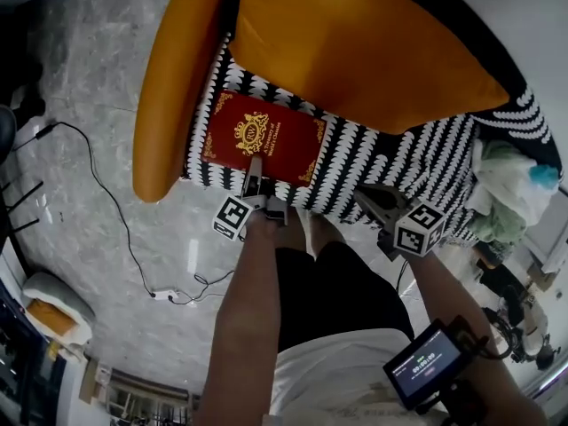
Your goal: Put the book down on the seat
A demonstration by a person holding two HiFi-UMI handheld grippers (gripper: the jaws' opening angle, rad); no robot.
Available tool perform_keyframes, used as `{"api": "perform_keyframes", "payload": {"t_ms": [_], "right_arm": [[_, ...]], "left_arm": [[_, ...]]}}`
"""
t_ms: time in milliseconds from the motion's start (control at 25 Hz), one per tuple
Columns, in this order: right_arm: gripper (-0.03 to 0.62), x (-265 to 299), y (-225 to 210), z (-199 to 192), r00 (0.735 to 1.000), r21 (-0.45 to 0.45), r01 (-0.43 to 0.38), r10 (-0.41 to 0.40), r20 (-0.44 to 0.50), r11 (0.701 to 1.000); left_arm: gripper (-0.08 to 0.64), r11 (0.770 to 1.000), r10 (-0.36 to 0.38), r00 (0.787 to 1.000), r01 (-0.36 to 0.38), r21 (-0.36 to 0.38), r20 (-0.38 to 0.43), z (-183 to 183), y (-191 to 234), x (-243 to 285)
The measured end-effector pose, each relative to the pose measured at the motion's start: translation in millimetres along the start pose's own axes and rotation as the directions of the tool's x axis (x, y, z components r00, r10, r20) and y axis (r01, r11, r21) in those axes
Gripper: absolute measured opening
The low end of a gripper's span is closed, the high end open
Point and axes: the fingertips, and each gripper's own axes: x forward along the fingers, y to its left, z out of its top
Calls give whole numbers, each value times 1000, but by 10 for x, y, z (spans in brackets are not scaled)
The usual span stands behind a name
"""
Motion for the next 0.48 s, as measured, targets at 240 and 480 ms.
{"api": "perform_keyframes", "payload": {"t_ms": [240, 480], "right_arm": [[14, 39, -74, 7, 1000, 8, -3, 3, 7, 1000], [15, 60, -92, 26, 1000, 6, -9, 8, 18, 1000]], "left_arm": [[255, 1000, -23, 1000, 22, -18, -16, -8, 94, 11], [259, 999, -45, 999, 45, -6, -12, -5, 113, -20]]}}
